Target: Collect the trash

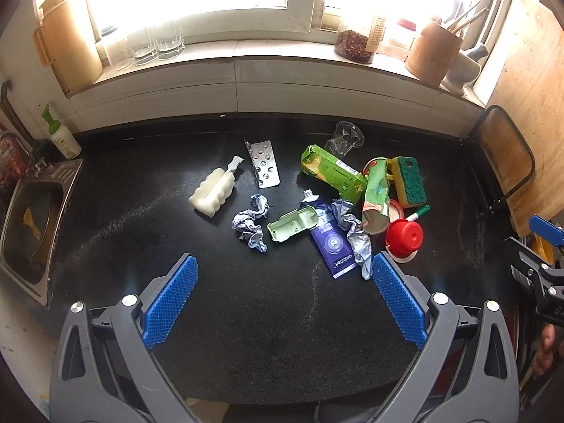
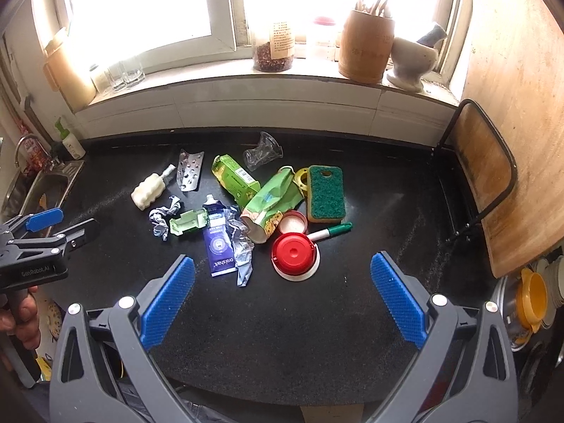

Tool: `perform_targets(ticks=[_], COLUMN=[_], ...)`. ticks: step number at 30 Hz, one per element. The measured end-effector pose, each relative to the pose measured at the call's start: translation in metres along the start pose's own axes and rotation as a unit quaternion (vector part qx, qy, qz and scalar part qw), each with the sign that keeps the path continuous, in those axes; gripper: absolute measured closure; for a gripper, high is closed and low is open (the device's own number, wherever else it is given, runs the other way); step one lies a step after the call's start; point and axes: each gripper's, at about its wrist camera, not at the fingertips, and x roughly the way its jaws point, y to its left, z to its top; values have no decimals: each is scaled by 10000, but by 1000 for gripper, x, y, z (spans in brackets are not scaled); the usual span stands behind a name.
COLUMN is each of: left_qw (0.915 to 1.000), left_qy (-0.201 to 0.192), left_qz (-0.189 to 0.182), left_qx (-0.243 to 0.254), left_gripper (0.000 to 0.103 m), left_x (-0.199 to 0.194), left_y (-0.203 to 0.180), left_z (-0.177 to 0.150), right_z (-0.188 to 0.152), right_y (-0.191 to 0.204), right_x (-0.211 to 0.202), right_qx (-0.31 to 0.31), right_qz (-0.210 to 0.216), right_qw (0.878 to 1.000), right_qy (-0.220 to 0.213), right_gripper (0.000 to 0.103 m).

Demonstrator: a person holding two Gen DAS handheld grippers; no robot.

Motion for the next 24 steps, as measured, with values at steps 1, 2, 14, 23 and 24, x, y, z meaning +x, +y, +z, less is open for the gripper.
perform_targets(ticks=[1, 2, 14, 23, 24], left_qw=[10000, 9998, 9989, 9989, 9989], left_qy=[-5, 12, -20, -33, -40], left_qz=[95, 213, 460, 457, 467], left_qx=[23, 46, -121, -105, -40], left_gripper=[7, 7, 7, 7, 7], left_x=[1, 2, 14, 47, 54], left_y=[-2, -3, 20, 41, 42], left_z=[-1, -1, 4, 26, 29], right_z=[0, 1, -1, 17, 20], right_y=[-4, -6, -22, -15, -16], right_x=[6, 13, 33, 56, 61], right_qx=[-54, -98, 164, 79, 68], right_qz=[39, 26, 205, 299, 270], right_qw=[10000, 9999, 9995, 9994, 9995], right_qy=[1, 68, 164, 149, 174], right_gripper=[6, 6, 6, 6, 6])
